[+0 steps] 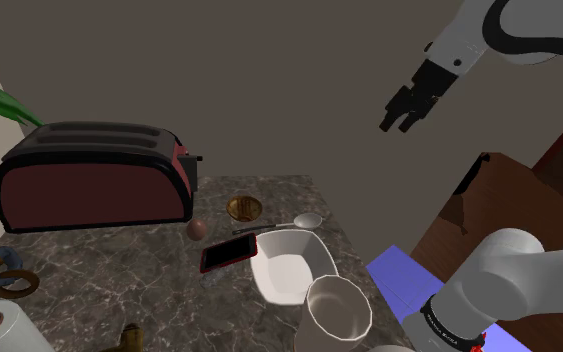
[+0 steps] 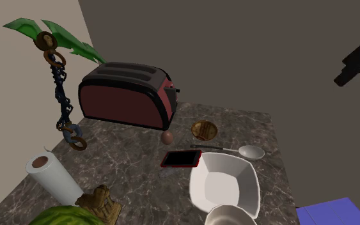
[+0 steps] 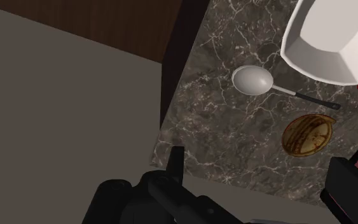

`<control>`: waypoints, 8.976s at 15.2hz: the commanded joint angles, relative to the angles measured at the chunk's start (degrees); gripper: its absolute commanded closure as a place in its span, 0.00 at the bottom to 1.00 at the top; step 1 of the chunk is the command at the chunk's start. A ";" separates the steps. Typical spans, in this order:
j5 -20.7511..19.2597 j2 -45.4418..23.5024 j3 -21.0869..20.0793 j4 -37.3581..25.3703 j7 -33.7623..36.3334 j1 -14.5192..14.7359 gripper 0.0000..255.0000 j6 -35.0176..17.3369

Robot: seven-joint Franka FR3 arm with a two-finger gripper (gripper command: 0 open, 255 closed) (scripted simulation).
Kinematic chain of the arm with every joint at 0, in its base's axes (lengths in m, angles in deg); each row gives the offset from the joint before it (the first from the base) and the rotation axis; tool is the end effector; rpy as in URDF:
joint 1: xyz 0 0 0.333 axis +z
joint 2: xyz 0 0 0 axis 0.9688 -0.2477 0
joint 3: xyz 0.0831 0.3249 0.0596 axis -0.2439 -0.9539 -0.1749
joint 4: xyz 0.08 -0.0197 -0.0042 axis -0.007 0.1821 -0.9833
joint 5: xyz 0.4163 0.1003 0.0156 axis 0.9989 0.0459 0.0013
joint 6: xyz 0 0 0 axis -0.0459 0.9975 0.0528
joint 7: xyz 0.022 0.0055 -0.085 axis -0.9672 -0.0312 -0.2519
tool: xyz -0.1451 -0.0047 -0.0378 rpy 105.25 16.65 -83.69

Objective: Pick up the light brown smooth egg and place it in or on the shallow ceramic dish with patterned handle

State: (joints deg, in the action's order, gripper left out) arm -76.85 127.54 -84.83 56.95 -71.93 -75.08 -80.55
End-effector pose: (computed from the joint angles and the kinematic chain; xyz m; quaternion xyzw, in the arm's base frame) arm 0.3288 0.0003 0.6327 -0.9912 0.0427 -0.1065 0.0665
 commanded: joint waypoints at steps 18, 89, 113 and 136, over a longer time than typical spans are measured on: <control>7.55 -22.63 -14.30 -0.11 13.03 4.87 0.00 -19.33; -3.09 -70.29 -24.75 -40.08 36.32 15.94 1.00 -22.59; 4.04 -59.77 -21.02 -22.36 17.75 3.49 1.00 -27.42; 4.45 -58.25 -20.70 -23.45 16.89 2.64 0.00 -24.67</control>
State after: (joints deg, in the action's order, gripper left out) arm -72.66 68.24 -105.61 34.10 -54.82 -72.11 -106.96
